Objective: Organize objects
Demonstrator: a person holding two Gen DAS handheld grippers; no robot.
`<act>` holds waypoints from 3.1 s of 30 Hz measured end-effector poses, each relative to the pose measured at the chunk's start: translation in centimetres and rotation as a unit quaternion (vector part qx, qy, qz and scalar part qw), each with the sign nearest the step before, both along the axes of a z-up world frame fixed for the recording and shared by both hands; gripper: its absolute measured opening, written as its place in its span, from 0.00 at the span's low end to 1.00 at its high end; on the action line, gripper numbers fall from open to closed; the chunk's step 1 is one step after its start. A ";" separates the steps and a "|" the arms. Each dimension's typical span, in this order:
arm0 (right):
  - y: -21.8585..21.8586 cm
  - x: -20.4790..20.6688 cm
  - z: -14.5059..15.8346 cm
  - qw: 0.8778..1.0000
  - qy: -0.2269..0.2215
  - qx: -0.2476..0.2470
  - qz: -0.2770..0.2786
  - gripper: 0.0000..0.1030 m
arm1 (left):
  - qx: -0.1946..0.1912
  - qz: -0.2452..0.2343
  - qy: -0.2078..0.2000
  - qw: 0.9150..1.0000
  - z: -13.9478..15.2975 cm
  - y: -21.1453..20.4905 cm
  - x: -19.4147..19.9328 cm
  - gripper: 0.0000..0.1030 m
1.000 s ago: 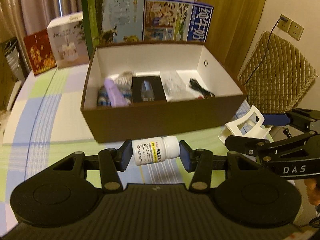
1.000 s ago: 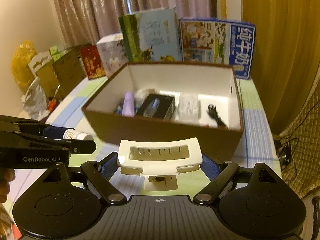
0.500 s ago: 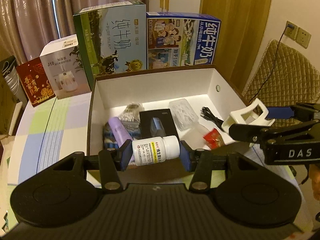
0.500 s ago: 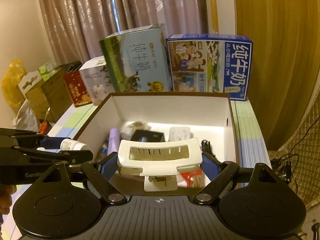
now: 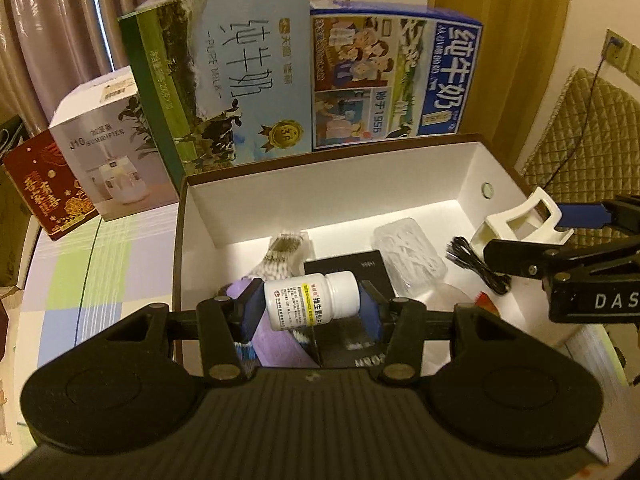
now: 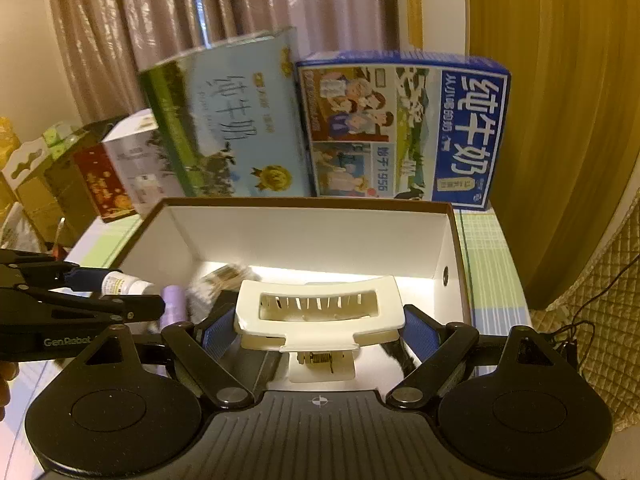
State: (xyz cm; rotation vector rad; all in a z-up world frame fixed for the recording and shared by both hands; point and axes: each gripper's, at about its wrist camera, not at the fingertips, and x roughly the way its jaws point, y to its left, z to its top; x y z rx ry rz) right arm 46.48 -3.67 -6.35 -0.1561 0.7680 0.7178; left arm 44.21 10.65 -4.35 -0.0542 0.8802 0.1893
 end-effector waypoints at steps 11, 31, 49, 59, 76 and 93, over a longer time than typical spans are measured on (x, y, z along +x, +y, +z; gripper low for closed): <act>2.0 5.4 -2.7 0.999 0.020 -0.022 -0.026 0.82 | -0.002 -0.002 0.023 1.000 -2.7 1.7 5.5 0.44; 3.5 9.0 -5.2 0.997 0.020 -0.054 -0.044 0.82 | -0.003 0.002 0.056 0.998 -6.5 2.7 11.1 0.54; 4.0 9.5 -5.2 0.997 0.006 -0.072 -0.039 0.82 | 0.004 0.023 0.058 0.998 -5.9 3.9 9.9 0.83; 4.1 9.3 -5.2 0.997 -0.010 -0.068 -0.037 0.83 | 0.004 0.025 0.054 0.998 -5.1 3.7 8.8 0.88; 0.1 3.9 -1.0 0.999 -0.003 -0.020 -0.033 0.98 | 0.006 0.032 0.018 0.999 -1.2 2.0 4.2 0.94; -4.4 -2.4 2.7 0.999 -0.001 0.014 -0.040 0.98 | 0.011 0.033 -0.030 0.999 4.0 -1.5 -3.1 0.97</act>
